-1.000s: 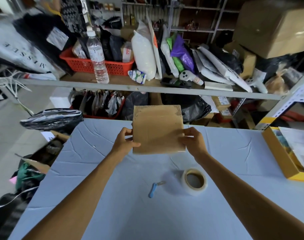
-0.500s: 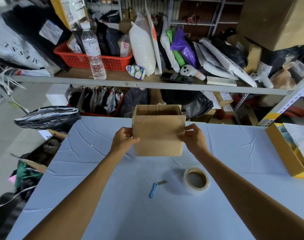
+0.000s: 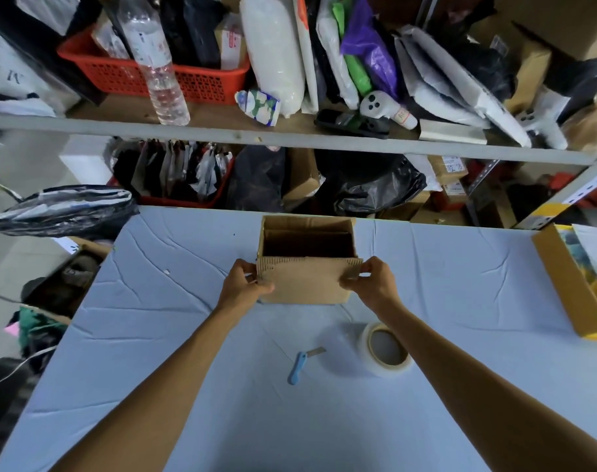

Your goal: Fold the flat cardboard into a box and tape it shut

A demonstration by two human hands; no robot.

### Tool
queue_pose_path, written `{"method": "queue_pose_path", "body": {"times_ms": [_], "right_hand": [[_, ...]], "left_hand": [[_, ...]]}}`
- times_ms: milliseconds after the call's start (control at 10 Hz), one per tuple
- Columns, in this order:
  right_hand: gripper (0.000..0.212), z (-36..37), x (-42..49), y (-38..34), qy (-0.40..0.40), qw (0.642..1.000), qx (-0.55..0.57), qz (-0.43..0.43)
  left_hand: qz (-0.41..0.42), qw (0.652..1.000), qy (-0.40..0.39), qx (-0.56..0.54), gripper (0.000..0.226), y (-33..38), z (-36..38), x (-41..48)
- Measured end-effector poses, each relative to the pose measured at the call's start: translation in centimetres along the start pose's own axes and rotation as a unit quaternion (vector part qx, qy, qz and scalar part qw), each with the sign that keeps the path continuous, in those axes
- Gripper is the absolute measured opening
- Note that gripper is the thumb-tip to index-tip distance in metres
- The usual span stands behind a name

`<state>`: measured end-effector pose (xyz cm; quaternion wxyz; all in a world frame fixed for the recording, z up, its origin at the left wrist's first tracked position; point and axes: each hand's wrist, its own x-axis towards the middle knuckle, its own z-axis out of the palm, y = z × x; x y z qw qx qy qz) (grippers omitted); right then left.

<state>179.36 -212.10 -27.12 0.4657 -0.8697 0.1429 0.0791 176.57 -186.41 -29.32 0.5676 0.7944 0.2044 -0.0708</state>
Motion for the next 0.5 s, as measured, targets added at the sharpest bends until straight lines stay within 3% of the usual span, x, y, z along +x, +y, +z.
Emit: {"method": "queue_pose_path", "body": {"times_ms": [300, 500], "right_hand": [[0.047, -0.1, 0.4, 0.7, -0.018, 1.0, 0.022, 0.001], [0.049, -1.7, -1.0, -1.3, -0.053, 0.995, -0.069, 0.041]], "left_hand": [[0.032, 0.999, -0.027, 0.011, 0.041, -0.6, -0.1, 0.2], [0.026, 0.992, -0.073, 0.097, 0.056, 0.8, -1.9, 0.0]]}}
